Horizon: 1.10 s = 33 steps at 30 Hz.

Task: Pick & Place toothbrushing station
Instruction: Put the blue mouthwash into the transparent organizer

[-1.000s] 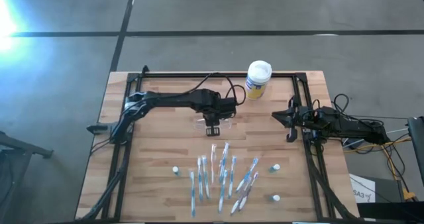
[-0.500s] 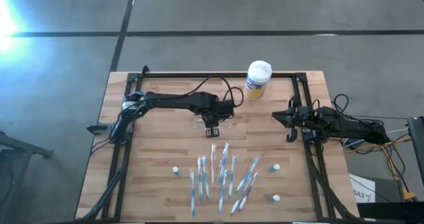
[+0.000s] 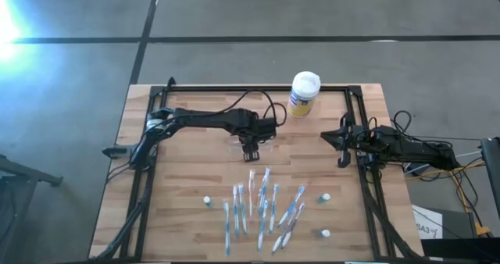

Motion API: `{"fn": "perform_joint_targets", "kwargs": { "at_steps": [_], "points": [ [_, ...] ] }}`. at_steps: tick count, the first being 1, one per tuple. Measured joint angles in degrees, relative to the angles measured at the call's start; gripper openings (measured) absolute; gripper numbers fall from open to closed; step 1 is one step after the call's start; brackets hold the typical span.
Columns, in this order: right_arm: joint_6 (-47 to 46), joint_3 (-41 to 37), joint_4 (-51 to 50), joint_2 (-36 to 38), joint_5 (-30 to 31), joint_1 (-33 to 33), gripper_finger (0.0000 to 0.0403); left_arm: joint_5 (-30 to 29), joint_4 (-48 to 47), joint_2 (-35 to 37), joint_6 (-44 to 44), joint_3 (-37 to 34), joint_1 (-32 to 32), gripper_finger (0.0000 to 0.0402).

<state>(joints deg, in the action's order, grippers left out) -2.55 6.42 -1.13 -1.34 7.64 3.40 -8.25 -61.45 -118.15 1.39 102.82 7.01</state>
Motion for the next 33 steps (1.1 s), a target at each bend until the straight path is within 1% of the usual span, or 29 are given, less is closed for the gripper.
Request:
{"fn": "perform_joint_targets", "kwargs": {
  "at_steps": [9, 13, 20, 27, 30, 33],
  "points": [
    [0.2, 0.0, 0.0, 0.0, 0.0, 0.0, 0.0034, 0.0, 0.0, 0.3, -0.3, 1.6, 0.1, 0.0177],
    [0.1, 0.0, 0.0, 0.0, 0.0, 0.0, 0.0034, 0.0, -1.7, 0.6, -0.3, 3.5, 0.0, 0.0178],
    [0.1, 0.0, 0.0, 0.0, 0.0, 0.0, 0.0034, -0.2, -9.7, 1.0, 0.0, 10.1, 0.0, 0.0179],
    [0.1, 0.0, 0.0, 0.0, 0.0, 0.0, 0.0034, -0.2, -21.7, 1.9, 1.2, 21.0, -0.5, 0.0179],
    [0.1, 0.0, 0.0, 0.0, 0.0, 0.0, 0.0034, -0.2, -22.5, 4.4, 1.7, 23.8, -1.4, 0.0179],
    [0.0, 0.0, -0.3, 0.0, 0.0, 0.0, 0.0034, -0.2, -21.2, 8.8, 1.8, 23.7, -2.5, 0.0179]
  ]
}}
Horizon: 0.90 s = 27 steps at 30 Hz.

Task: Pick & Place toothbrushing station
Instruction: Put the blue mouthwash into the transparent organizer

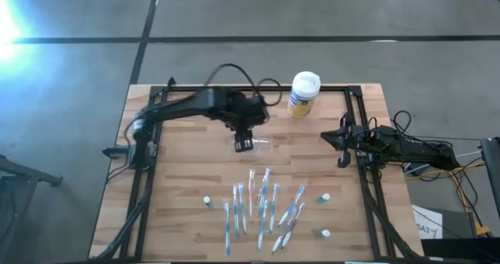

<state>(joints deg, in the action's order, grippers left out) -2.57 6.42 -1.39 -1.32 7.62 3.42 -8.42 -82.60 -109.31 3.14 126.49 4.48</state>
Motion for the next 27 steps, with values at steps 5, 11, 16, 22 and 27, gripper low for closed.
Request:
{"fn": "perform_joint_targets", "kwargs": {
  "at_steps": [5, 11, 16, 22, 27],
  "points": [
    [0.0, -0.1, -0.1, 0.0, 0.0, 0.0, 0.0034, 0.0, 6.3, 9.5, 0.2, -4.8, -2.8, 0.0179],
    [-0.2, -0.1, -0.1, 0.0, 0.0, 0.0, 0.0034, -0.3, 17.9, 24.2, 2.3, -19.8, -6.7, 0.0176],
    [-0.2, -0.1, -0.1, 0.0, 0.0, 0.0, 0.0034, -3.0, 30.1, 37.2, 6.7, -36.9, -9.1, 0.0157],
    [-0.3, -0.1, -0.1, 0.0, 0.0, 0.0, 0.0034, -4.6, 46.2, 51.9, 10.3, -58.1, -10.2, 0.0105],
    [-0.3, -0.1, -0.1, 0.0, 0.0, 0.0, 0.0034, -4.3, 61.5, 62.2, 10.3, -75.8, -10.3, 0.0051]
  ]
}}
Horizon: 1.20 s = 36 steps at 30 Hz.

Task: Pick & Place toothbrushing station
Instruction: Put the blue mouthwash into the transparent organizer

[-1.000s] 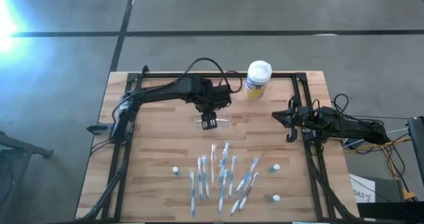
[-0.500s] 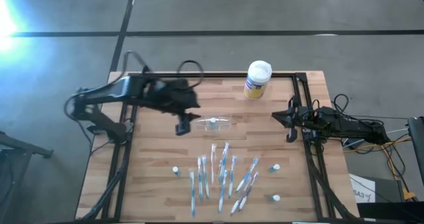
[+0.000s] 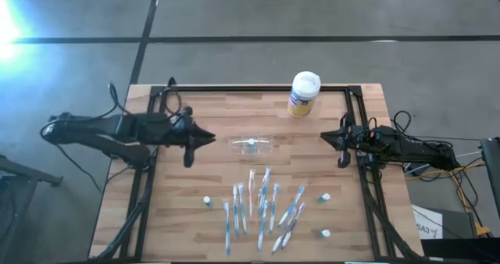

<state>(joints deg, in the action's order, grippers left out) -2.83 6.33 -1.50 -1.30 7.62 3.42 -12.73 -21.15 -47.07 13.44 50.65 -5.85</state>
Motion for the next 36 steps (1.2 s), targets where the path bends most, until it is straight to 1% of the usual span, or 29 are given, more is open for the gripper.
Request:
{"fn": "perform_joint_targets", "kwargs": {
  "at_steps": [2, 4, 7, 8, 10, 14, 18, 25, 30, 36],
  "points": [
    [0.0, 0.0, 0.0, 0.0, 0.0, 0.0, 0.0034, 0.0, 7.4, 3.5, -1.1, -6.4, 0.0, 0.0030],
    [0.0, 0.0, 0.0, 0.0, 0.0, 0.0, 0.0034, -0.1, 16.8, 6.6, -3.7, -12.6, 0.0, 0.0011],
    [0.0, 0.0, 0.0, 0.0, 0.0, 0.0, 0.0034, -0.3, 31.8, 9.7, -6.4, -21.3, -0.3, 0.0006],
    [0.0, 0.0, 0.0, 0.0, 0.0, 0.0, 0.0034, -0.3, 35.7, 10.3, -7.1, -23.7, -0.3, 0.0007],
    [0.0, 0.0, 0.0, 0.0, 0.0, 0.0, 0.0034, -0.4, 40.2, 11.5, -7.8, -27.6, -0.3, 0.0006],
    [0.2, 0.0, 0.0, 0.0, 0.0, 0.0, 0.0034, 0.1, 44.9, 13.4, -8.7, -33.8, -0.3, 0.0003],
    [0.3, 0.0, 0.0, 0.0, 0.0, 0.0, 0.0034, 0.4, 51.7, 15.0, -8.5, -39.2, -0.3, 0.0006],
    [0.4, 0.0, 0.0, 0.0, 0.0, 0.0, 0.0034, 1.2, 53.9, 17.4, -7.7, -46.1, -0.3, 0.0004],
    [0.4, 0.0, 0.1, 0.0, 0.0, 0.0, 0.0034, 1.0, 57.1, 18.1, -6.2, -50.0, -0.3, 0.0005],
    [0.4, 0.0, 0.1, 0.0, 0.0, 0.0, 0.0034, 0.5, 56.4, 18.4, -6.2, -50.1, -0.3, 0.0005]
  ]
}}
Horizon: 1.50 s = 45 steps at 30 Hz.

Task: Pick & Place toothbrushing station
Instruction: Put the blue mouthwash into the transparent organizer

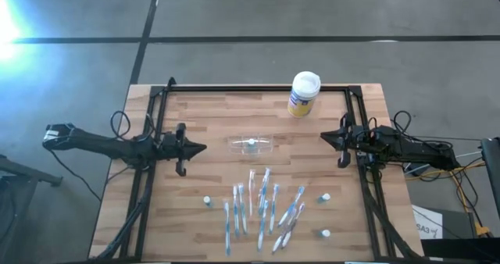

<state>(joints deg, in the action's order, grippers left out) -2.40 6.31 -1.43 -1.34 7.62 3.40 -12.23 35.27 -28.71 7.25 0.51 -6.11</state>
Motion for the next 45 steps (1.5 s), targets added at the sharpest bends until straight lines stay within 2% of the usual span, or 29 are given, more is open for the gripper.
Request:
{"fn": "perform_joint_targets", "kwargs": {
  "at_steps": [16, 20, 22, 28, 36, 40, 45],
  "points": [
    [-0.1, 0.0, 0.0, 0.0, 0.0, 0.0, 0.0034, 0.3, -1.0, 0.0, 1.7, -0.1, 0.0, 0.0010],
    [0.0, 0.0, 0.0, 0.0, 0.0, 0.0, 0.0034, 6.6, -2.5, 0.0, 1.7, 1.4, 0.0, 0.0010],
    [0.0, 0.0, 0.0, 0.0, 0.0, 0.0, 0.0034, 8.9, -5.3, -0.4, 1.1, 4.1, 0.0, 0.0009],
    [0.0, 0.0, 0.0, 0.0, 0.0, 0.0, 0.0034, 8.9, -25.8, -2.2, -1.0, 16.6, -0.1, 0.0006],
    [-0.2, 0.0, 0.0, 0.0, 0.0, 0.0, 0.0034, 8.5, -48.3, -8.3, 0.6, 34.2, -2.5, 0.0004],
    [-0.4, 0.0, -0.1, 0.0, 0.0, 0.0, 0.0034, 8.1, -53.5, -12.2, 1.8, 39.5, -4.8, 0.0007],
    [-0.6, 0.0, -0.1, 0.0, 0.0, 0.0, 0.0034, 8.0, -55.3, -17.7, -1.0, 42.1, -8.8, 0.0003]
  ]
}}
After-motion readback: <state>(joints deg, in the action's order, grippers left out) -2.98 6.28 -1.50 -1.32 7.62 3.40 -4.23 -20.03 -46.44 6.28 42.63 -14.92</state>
